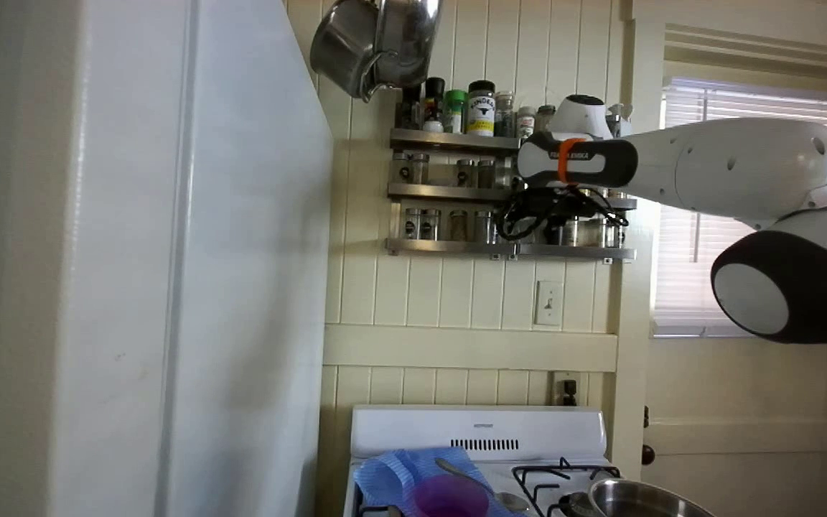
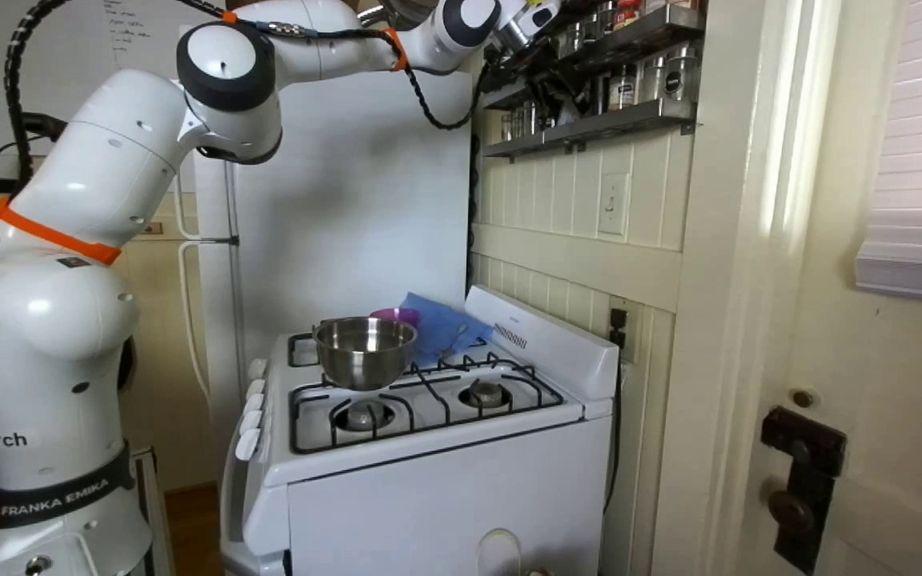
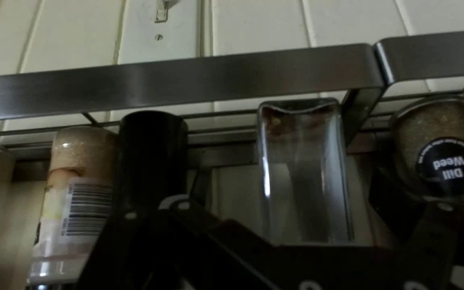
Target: Pick up the bottle from the stove and put it on the shelf
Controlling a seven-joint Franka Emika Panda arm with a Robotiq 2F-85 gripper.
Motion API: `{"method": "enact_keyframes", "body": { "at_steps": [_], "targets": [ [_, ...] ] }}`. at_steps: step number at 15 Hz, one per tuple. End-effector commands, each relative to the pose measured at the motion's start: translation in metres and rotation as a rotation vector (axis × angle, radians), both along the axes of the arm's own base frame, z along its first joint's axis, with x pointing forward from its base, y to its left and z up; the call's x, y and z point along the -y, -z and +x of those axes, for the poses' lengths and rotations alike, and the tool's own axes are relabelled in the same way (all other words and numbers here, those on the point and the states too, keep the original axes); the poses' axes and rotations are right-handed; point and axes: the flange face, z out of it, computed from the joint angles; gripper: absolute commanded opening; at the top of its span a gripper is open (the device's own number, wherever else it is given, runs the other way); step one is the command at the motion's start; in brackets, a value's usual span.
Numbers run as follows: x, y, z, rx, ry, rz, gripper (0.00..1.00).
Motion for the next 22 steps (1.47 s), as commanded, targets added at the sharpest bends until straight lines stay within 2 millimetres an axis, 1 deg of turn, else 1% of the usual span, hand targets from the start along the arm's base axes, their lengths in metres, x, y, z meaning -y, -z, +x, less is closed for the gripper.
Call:
{"method": "enact_keyframes", "body": {
  "at_steps": [1,7,15,22],
  "targets": [
    [-0.010,-0.003,0.000,-0.020,-0.008,-0.015,1.00],
    [-0.020,-0.002,-0.002,-0.026,-0.017,-0.016,1.00],
    [-0.020,0.000,-0.007,-0.032,0.032,-0.068,1.00],
    [-0.042,0.006,-0.012,-0.055,0.022,-0.123,1.00]
  ]
}}
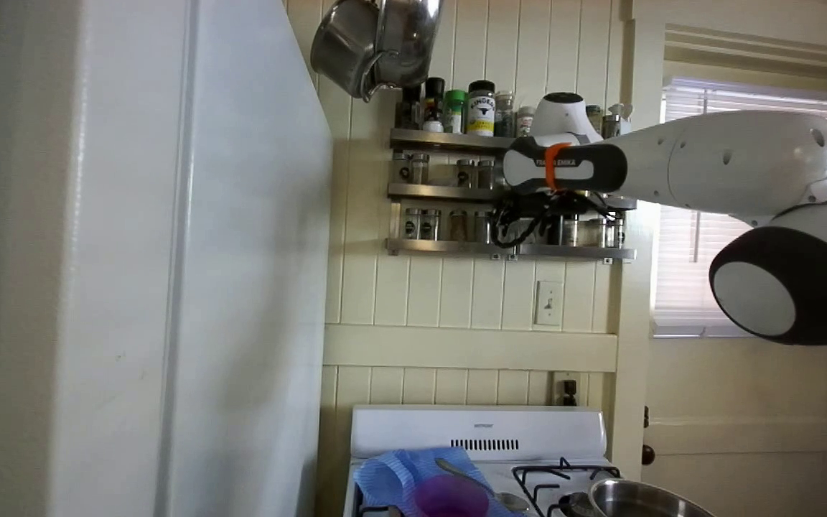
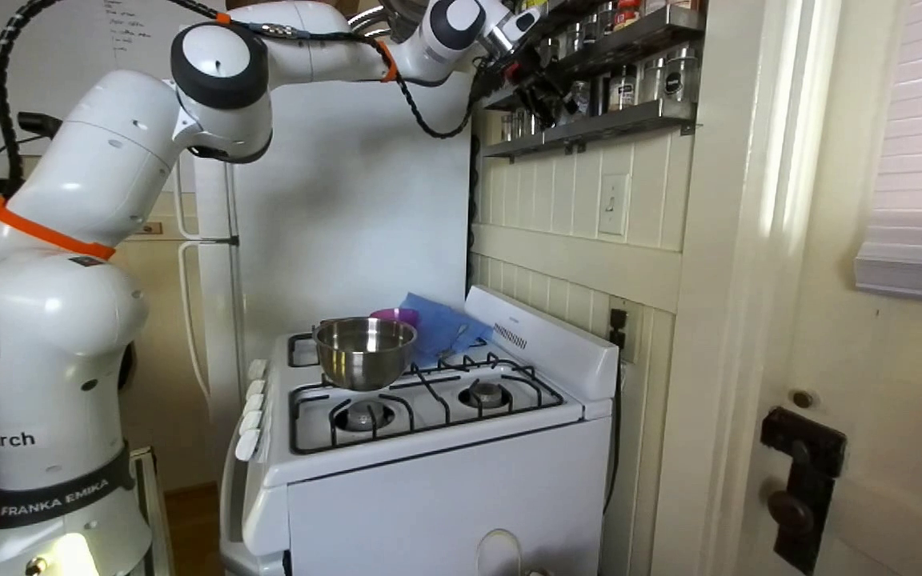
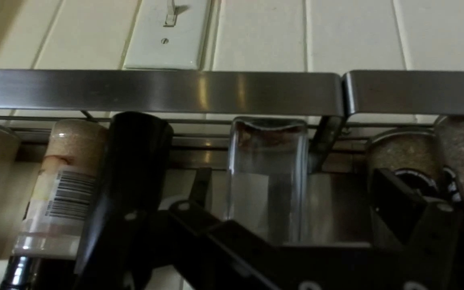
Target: Pick up the bottle from the stove and put it on the shelf
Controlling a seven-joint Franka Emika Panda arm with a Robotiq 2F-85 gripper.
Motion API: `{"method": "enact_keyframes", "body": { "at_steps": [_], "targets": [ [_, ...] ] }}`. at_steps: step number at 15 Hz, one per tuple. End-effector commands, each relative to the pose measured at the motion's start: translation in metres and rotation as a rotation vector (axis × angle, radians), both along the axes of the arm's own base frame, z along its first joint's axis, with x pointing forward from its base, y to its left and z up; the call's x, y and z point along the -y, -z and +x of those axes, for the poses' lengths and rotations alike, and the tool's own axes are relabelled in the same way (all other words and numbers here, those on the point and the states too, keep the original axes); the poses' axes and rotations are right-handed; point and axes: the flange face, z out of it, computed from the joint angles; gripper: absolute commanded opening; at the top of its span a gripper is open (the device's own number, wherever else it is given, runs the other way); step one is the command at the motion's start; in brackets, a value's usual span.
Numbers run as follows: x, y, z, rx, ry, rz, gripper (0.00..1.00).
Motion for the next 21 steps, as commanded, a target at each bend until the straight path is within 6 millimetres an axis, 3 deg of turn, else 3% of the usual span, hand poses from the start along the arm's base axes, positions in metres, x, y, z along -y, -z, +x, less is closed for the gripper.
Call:
{"method": "enact_keyframes", "body": {
  "at_steps": [1,7,13,21],
  "targets": [
    [-0.010,0.002,-0.011,-0.014,0.012,-0.008,1.00],
    [-0.022,0.004,-0.026,-0.013,0.031,-0.030,1.00],
    [-0.025,0.017,-0.046,0.004,0.081,-0.034,1.00],
    [-0.071,0.064,-0.077,0.001,0.087,-0.063,1.00]
  ]
}}
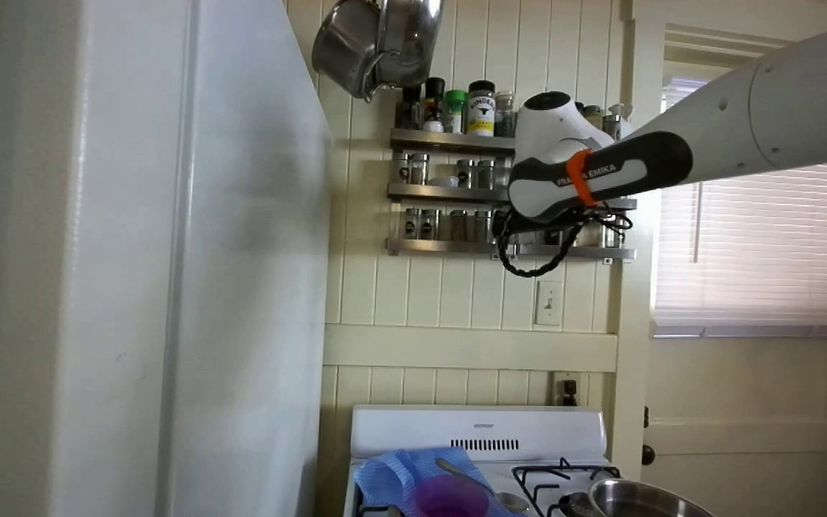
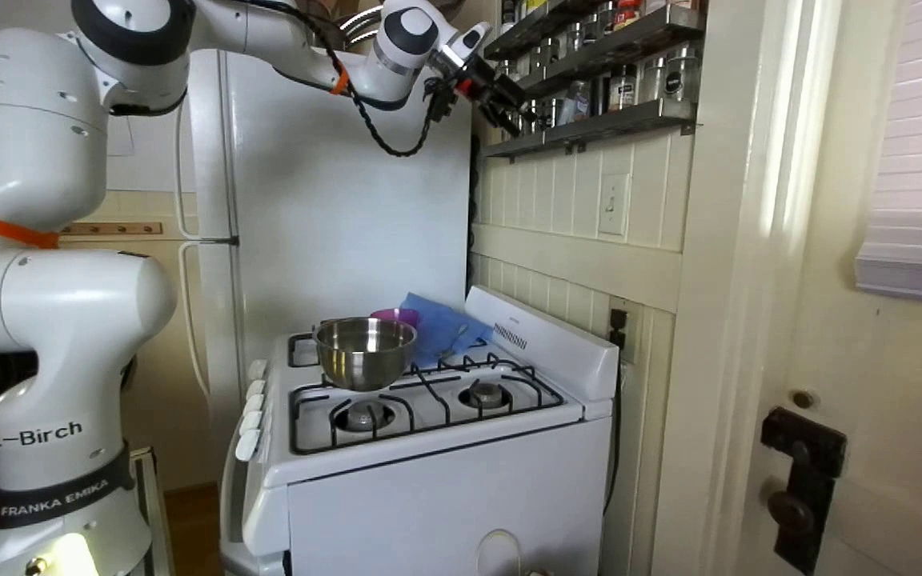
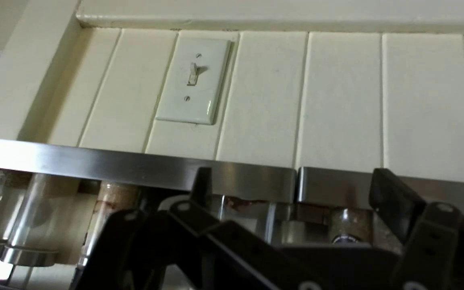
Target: Pick up the bottle from the stove and put it on the shelf
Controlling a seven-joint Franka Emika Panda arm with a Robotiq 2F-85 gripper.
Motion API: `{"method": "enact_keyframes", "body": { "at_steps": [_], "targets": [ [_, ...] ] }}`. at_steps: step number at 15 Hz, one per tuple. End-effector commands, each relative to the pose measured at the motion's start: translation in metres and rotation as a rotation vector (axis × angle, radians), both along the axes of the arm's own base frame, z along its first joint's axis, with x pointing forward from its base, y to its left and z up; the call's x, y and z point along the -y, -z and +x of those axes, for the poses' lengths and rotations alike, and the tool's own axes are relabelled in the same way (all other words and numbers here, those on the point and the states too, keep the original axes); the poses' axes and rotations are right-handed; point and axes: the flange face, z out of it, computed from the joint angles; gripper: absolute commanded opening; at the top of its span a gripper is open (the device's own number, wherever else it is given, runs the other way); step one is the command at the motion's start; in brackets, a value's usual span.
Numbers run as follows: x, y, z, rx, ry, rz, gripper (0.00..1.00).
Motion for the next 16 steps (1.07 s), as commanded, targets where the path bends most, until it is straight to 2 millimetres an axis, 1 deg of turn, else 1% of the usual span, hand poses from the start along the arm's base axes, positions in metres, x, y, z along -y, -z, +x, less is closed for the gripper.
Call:
{"method": "enact_keyframes", "body": {
  "at_steps": [1,5,7,9,11,12,16],
  "targets": [
    [-0.017,0.033,-0.017,-0.011,0.012,0.037,1.00],
    [-0.043,0.064,-0.030,-0.016,0.068,0.060,1.00],
    [-0.056,0.077,-0.036,-0.031,0.061,0.056,1.00],
    [-0.061,0.086,-0.042,-0.043,0.043,0.047,1.00],
    [-0.057,0.087,-0.048,-0.034,0.004,0.036,1.00],
    [-0.062,0.081,-0.043,-0.038,0.034,0.034,1.00],
    [-0.056,0.083,-0.046,-0.035,0.018,0.030,1.00]
  ]
}}
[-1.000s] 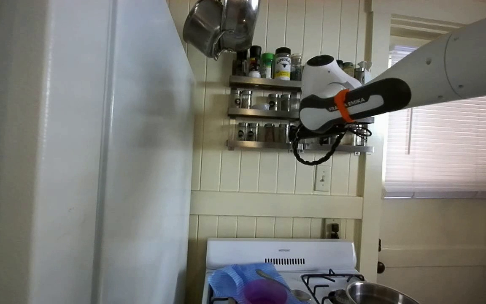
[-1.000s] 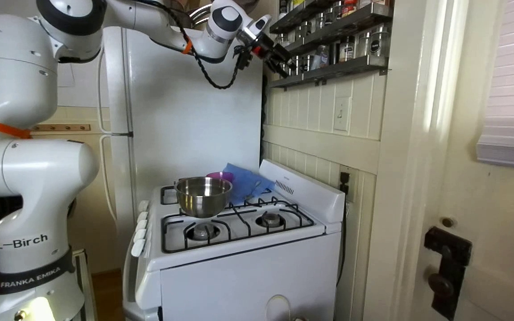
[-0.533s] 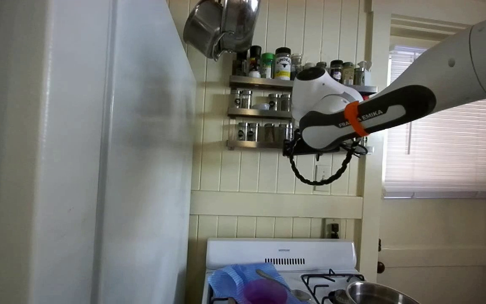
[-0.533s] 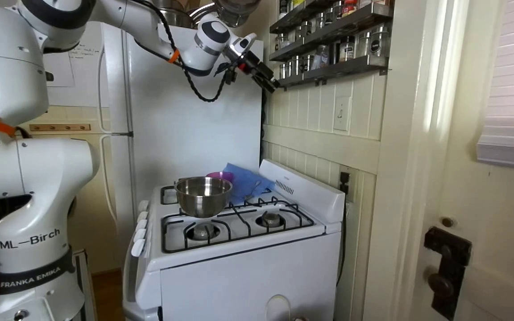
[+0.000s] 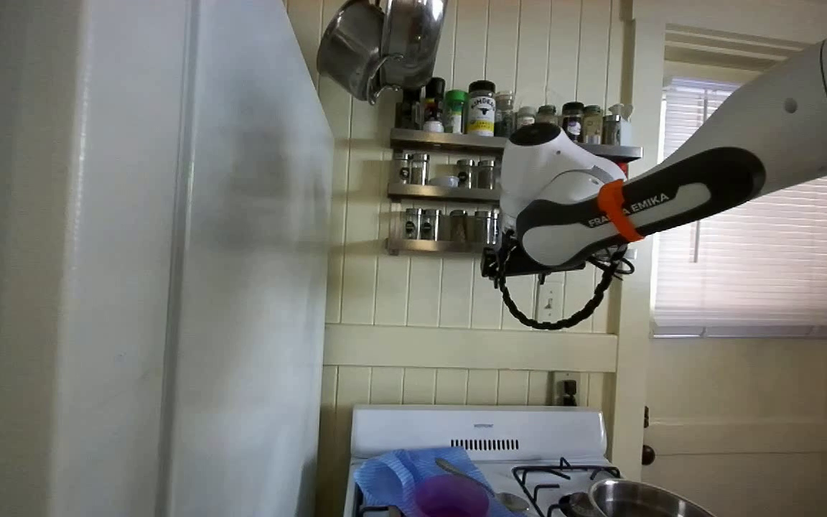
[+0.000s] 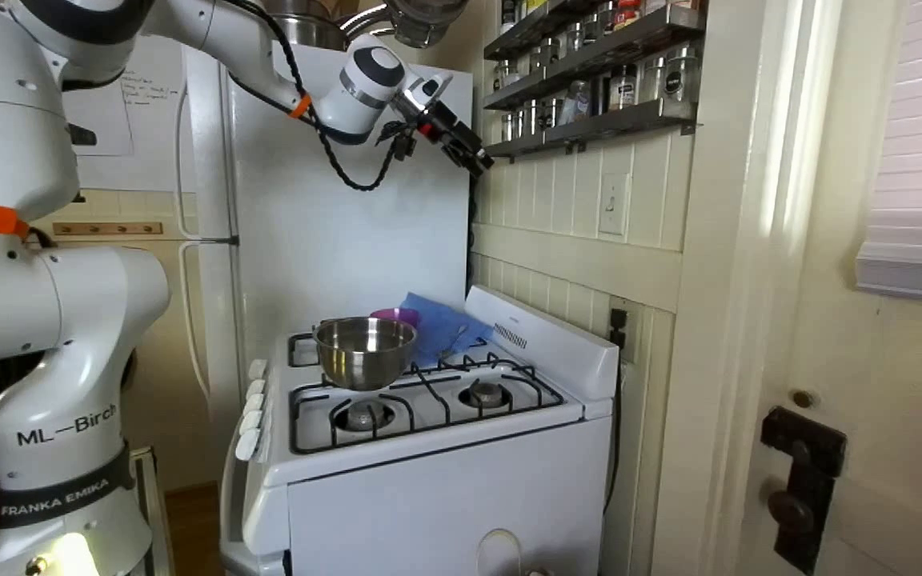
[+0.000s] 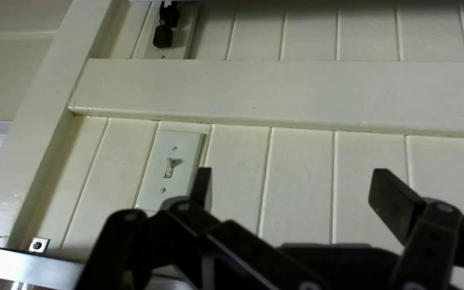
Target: Pick up the bottle from the stove and put it on the shelf
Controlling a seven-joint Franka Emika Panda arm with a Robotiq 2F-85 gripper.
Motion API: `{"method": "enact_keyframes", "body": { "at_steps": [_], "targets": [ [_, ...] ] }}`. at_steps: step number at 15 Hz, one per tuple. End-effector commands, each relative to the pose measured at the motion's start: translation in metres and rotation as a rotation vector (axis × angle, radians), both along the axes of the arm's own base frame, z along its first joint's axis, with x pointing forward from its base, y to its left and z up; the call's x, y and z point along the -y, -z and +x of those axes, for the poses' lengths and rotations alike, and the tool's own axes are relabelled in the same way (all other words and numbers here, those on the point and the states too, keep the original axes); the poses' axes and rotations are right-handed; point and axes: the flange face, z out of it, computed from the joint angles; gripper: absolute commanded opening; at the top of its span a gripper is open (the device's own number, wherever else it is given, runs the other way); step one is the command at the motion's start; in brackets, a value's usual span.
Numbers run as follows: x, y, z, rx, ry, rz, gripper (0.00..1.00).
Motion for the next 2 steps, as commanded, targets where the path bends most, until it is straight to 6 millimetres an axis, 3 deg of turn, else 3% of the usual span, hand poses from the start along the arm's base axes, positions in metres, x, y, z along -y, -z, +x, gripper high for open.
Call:
{"method": "enact_keyframes", "body": {
  "at_steps": [1,2],
  "targets": [
    [0.0000,0.0004,-0.0001,-0.001,0.000,0.000,1.00],
    [-0.0003,0.0006,-0.0001,-0.001,-0.001,0.000,1.00]
  ]
}}
